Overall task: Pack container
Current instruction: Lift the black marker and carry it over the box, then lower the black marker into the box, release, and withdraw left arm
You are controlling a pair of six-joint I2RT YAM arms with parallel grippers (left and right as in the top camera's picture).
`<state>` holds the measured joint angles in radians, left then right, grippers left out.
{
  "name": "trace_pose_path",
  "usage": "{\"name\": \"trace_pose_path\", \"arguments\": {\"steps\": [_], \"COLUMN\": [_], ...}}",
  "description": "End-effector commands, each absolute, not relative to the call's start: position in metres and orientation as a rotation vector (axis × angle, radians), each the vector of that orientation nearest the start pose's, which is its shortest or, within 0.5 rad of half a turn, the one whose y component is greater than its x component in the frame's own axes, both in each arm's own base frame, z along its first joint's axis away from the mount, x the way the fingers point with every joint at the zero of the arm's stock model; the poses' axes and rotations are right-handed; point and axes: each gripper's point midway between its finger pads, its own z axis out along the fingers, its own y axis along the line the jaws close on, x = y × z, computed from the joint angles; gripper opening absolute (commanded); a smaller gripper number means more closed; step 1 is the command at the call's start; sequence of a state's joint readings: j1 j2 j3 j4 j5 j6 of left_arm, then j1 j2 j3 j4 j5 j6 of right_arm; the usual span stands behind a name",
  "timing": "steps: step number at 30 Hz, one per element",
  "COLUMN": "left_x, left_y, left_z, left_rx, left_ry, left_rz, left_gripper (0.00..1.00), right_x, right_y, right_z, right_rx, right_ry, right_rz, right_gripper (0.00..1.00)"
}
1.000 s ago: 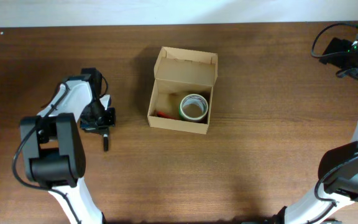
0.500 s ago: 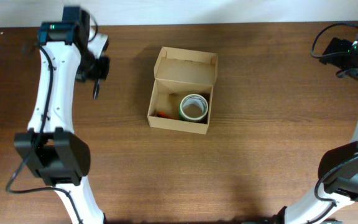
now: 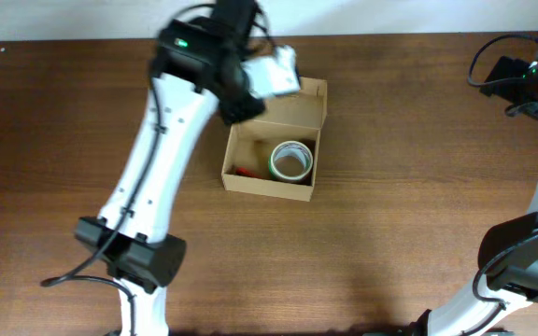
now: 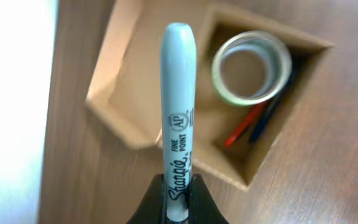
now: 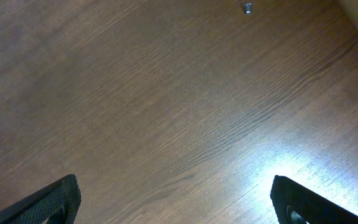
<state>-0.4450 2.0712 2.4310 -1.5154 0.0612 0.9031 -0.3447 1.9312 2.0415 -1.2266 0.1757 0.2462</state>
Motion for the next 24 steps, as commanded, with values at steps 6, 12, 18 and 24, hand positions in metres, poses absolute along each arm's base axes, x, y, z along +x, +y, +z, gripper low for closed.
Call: {"name": "trace_pose_path", "arguments": {"steps": [6, 12, 18, 24], "left_x": [0.372, 0.368, 0.355, 0.345], "left_y": [-0.243, -0.245, -0.237, -0.231], "left_z": [0.192, 0.161, 0.130, 0.102], "left_rx": [2.140, 2.219, 2.296, 2.347], "left_ry": [2.058, 2.107, 2.190, 2.238], "left_rz": [-0.060, -0.111, -0.161, -0.197], "left_gripper": [0.02, 0.01, 0.01, 0.02], "right_x": [0.420, 0.420, 0.420, 0.420], "right_y": [-0.186, -0.186, -0.186, -0.186], "right_z": [0.238, 0.238, 0.238, 0.238], "right_rx": [0.831, 0.831, 0.831, 0.831], "right_ry": [2.526, 2.526, 2.526, 2.526], "right_rz": [-0.279, -0.279, -0.280, -0.279], "right_gripper": [0.99, 0.99, 0.99, 0.99]}}
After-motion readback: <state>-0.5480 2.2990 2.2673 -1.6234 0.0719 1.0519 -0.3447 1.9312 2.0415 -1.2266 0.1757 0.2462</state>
